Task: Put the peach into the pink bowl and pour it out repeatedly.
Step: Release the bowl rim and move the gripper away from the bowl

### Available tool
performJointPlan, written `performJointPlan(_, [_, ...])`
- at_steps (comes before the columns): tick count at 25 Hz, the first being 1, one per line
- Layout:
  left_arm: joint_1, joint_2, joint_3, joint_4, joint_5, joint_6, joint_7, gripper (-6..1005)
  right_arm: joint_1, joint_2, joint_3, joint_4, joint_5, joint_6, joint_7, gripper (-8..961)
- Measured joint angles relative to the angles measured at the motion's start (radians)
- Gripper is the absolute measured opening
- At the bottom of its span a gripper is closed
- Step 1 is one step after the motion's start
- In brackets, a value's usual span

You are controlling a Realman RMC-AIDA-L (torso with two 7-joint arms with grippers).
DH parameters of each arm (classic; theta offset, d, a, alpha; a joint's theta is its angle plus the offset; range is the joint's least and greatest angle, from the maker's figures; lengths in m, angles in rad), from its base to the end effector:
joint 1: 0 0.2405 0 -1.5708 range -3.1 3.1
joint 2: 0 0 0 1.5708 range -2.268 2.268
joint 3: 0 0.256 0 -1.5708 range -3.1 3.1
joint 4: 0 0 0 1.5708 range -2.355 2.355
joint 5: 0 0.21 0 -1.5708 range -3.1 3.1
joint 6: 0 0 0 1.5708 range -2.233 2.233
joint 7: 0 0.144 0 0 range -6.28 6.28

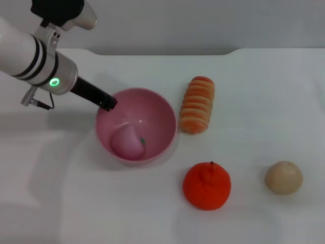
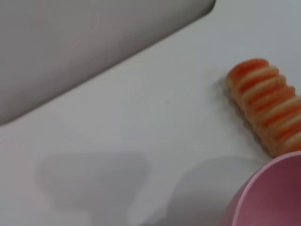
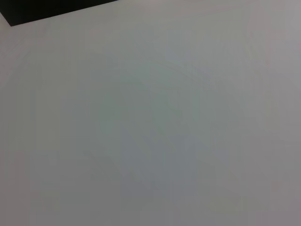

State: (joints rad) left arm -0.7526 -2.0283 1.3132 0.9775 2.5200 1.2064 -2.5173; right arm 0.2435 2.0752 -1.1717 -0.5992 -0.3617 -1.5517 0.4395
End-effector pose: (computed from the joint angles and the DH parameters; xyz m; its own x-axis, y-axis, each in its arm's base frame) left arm -0.1946 0.4156 -0.0096 0.7340 0.6786 -0.0254 0.5800 -0.6459 -0.4964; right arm 0.2662 0.3060 0.1061 0.4938 0.6333 -0.5959 -0.5754 -0.2758 -0.7700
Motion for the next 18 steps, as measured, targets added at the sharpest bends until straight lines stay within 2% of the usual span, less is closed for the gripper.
performJointPlan(18, [0.019,-0.008,0.009,-0.039,0.001,0.012,0.011,44,0.026,-0.001,-0.009,0.03,-0.002,0.001,-0.003,534])
